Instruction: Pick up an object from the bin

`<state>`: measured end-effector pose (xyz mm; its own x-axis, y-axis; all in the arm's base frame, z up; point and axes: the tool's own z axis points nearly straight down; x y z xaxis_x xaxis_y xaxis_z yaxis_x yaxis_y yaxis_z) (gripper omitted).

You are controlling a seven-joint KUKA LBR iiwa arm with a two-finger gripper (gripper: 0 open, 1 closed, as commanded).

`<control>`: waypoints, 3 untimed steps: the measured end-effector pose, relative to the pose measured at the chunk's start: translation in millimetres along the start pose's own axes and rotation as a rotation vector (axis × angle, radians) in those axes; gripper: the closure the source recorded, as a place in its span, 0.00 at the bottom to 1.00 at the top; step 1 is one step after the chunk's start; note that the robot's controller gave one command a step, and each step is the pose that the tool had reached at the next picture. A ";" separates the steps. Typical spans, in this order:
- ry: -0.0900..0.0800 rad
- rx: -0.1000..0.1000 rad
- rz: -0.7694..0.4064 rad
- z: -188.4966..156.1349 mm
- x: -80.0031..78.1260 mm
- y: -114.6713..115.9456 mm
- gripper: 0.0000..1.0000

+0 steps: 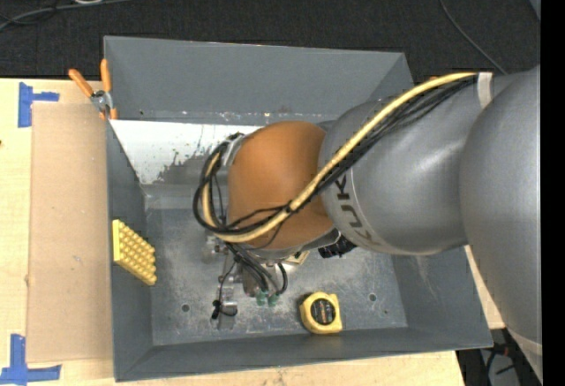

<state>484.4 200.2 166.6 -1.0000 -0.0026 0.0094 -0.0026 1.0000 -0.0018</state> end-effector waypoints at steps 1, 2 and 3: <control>-0.007 -0.002 0.006 -3.5 -2.2 -1.3 0.00; -0.005 -0.001 -0.193 63.8 2.2 -47.8 0.00; -0.011 -0.001 -0.645 50.7 -23.7 -114.6 0.00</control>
Offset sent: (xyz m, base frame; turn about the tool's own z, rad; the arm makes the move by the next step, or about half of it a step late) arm -0.0046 -0.0721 -0.0966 -0.2830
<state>507.9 85.5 115.9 -0.7977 -0.6031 -0.0022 -0.6031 0.7977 0.0018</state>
